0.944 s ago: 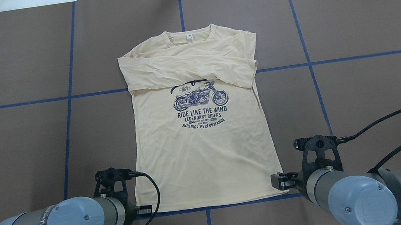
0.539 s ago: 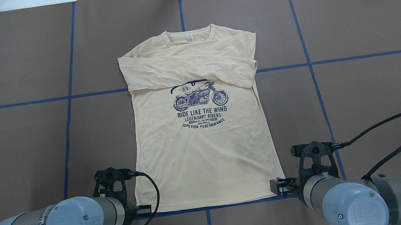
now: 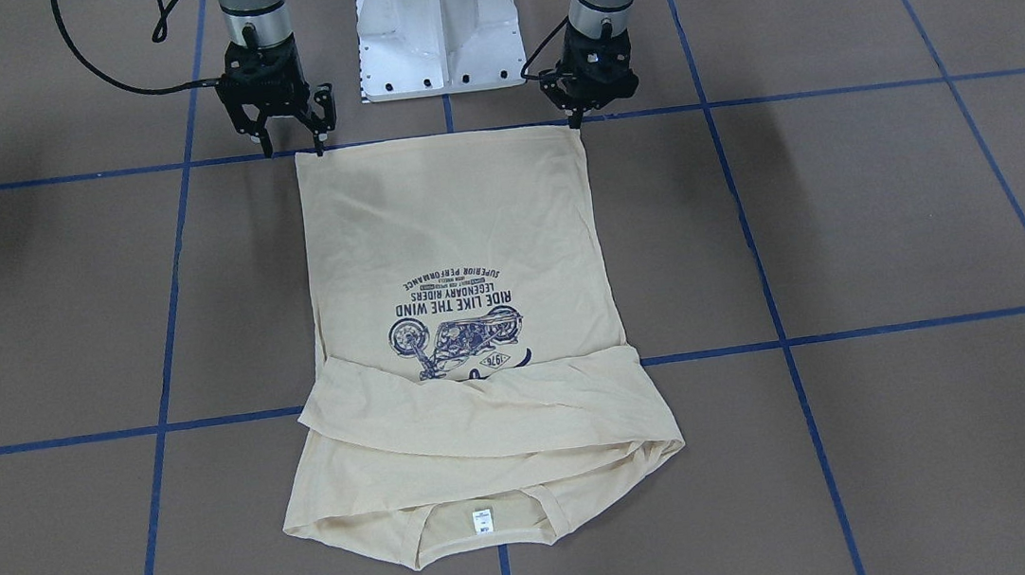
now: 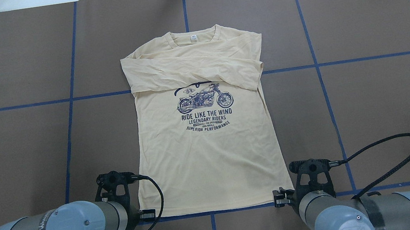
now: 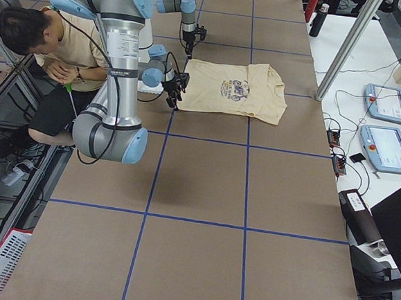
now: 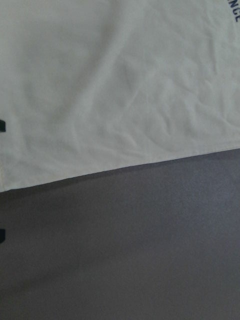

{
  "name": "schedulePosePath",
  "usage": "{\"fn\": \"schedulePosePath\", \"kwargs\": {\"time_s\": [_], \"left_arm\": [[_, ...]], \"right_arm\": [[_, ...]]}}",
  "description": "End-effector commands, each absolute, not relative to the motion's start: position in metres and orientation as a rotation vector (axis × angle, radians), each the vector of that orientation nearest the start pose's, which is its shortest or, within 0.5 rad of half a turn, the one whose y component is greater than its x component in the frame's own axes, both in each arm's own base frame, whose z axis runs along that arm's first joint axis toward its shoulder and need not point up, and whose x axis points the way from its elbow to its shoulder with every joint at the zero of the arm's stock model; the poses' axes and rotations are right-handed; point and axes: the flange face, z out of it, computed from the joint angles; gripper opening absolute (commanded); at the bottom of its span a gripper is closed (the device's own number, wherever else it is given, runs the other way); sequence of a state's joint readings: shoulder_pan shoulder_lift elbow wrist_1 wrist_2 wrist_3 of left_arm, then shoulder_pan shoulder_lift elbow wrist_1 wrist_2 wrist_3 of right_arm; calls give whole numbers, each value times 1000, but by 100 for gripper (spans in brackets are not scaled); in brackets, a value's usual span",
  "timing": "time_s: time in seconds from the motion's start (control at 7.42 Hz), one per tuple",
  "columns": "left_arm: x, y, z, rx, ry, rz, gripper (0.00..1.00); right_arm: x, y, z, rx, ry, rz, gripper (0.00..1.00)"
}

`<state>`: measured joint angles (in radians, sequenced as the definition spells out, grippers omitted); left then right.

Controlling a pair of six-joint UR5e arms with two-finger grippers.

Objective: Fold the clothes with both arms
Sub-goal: 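Grasp the hem corners with both grippers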

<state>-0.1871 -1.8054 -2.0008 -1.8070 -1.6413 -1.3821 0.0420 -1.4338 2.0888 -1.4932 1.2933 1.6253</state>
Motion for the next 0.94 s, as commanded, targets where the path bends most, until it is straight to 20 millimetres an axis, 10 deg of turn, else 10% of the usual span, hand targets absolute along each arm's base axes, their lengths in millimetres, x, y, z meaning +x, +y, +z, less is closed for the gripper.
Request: {"fn": "schedulePosePath", "kwargs": {"time_s": [0.0,0.4,0.81], "left_arm": [[514,-226,318,104,897,33,0],[513,-226,319,106,895,32,0],[513,-226,319,106,894,32,0]], "right_arm": [[-509,-175,356,274,-759,196,52],[-507,-176,358,275,-754,197,39],[-506,-178,352,277,-763,201,0]]}}
